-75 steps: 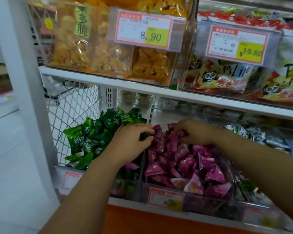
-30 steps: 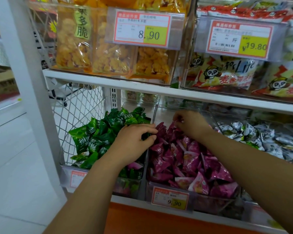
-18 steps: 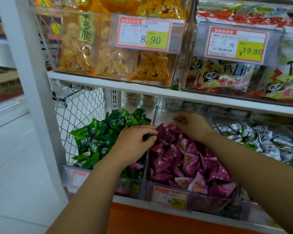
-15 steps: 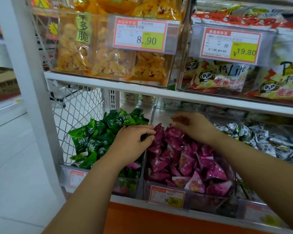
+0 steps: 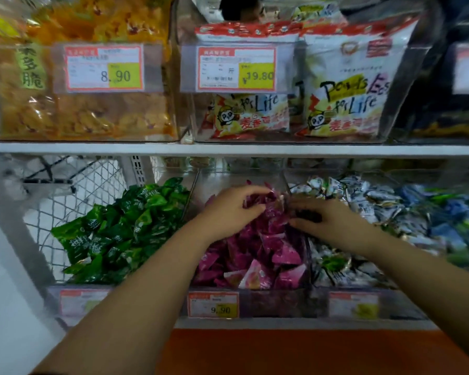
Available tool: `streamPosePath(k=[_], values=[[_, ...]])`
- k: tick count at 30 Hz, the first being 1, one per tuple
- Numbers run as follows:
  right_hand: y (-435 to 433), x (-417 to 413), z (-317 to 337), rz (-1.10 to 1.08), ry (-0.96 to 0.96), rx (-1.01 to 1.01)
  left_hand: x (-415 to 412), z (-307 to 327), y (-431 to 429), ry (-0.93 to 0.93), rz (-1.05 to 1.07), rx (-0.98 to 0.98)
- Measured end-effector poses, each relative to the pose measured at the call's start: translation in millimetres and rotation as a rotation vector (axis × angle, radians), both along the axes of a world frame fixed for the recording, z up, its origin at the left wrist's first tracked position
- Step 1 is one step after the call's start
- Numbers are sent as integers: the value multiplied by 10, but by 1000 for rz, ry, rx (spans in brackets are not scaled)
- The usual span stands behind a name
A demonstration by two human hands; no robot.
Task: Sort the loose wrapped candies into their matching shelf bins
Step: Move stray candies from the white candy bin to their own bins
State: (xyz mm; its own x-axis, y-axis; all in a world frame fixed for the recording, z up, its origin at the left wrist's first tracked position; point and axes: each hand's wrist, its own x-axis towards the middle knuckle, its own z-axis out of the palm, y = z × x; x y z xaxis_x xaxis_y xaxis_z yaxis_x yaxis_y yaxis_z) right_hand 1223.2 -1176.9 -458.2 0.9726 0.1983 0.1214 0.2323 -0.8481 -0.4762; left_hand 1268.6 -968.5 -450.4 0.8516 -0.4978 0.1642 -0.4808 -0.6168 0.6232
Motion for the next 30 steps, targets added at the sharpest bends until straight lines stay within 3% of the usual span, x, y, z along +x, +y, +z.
streamPosePath(k=[6,16,24,28,30], values=[[-91,46,-14,25,66,122,267,-44,-367,145,-161,199],[-92,25,-40,32,105,164,376,-125,-18,61,-114,633],[-83,15,-37,26,88,147,179,18,360,-89,-60,789],[-85,22,-47,30,88,145,112,120,389,-37,-26,862],[-88,31,-52,30,93,146,60,185,355,-35,-64,789]])
